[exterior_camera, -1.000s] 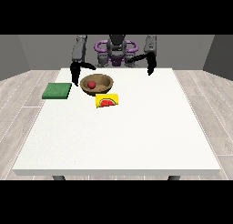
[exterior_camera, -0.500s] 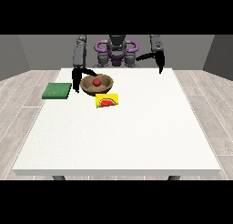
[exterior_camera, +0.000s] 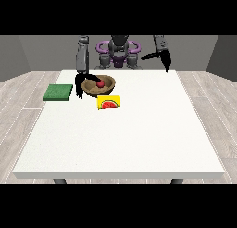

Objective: Pick the cup and pour the ball into the bowl, then pick the bowl and place it on the pad

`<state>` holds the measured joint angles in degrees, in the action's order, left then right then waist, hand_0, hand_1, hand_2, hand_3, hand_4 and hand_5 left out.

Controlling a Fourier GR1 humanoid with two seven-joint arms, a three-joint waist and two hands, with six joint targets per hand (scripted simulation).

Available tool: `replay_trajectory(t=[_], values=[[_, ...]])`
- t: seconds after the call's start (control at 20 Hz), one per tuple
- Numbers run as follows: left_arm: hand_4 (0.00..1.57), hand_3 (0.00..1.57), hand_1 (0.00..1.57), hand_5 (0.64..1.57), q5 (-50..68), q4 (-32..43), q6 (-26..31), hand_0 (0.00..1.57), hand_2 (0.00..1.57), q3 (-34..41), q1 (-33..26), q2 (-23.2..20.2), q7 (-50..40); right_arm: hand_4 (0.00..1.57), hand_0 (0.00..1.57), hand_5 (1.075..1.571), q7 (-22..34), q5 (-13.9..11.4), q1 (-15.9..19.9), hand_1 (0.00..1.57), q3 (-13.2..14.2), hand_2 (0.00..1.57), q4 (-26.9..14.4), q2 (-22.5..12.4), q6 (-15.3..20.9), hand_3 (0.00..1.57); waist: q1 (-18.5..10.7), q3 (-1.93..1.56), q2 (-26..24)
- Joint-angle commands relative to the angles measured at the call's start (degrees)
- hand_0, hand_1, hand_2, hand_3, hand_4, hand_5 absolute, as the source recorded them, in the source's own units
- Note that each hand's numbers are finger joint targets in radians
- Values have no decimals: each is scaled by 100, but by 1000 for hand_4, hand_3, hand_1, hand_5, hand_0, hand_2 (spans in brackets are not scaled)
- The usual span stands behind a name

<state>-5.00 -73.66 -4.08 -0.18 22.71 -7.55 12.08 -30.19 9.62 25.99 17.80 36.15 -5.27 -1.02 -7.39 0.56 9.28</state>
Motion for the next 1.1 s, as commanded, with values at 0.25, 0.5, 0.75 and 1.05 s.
replay_trajectory(t=[0.25, 0.5, 0.75, 1.05], values=[[568, 0, 0, 1549, 81, -290, 225, 0, 0, -208, 103, 109, -74, 920, 1571, 1536, 622, -1210, -533, 1571, -424, 1571, -544, -413, 2098, 1570, -589, -29, 300], [824, 0, 0, 1497, 71, -41, 255, 0, 0, -188, 83, 118, 39, 910, 1571, 1563, 1533, -1642, -284, 1571, -703, 1571, -322, -595, 2710, 1383, -588, -25, 0], [973, 0, 0, 1423, 368, 623, 491, 0, 0, 350, -399, -240, 390, 844, 1571, 1563, 2834, -1844, -39, 1571, -1074, 1571, 92, -630, 2575, 945, -4, -36, -830], [1005, 0, 0, 1404, 334, 1325, 140, 0, 0, 706, -694, -268, 346, 807, 1571, 1567, 4686, -2123, 729, 1571, -1606, 1571, 677, -958, 1761, 891, 923, -45, -1620]])
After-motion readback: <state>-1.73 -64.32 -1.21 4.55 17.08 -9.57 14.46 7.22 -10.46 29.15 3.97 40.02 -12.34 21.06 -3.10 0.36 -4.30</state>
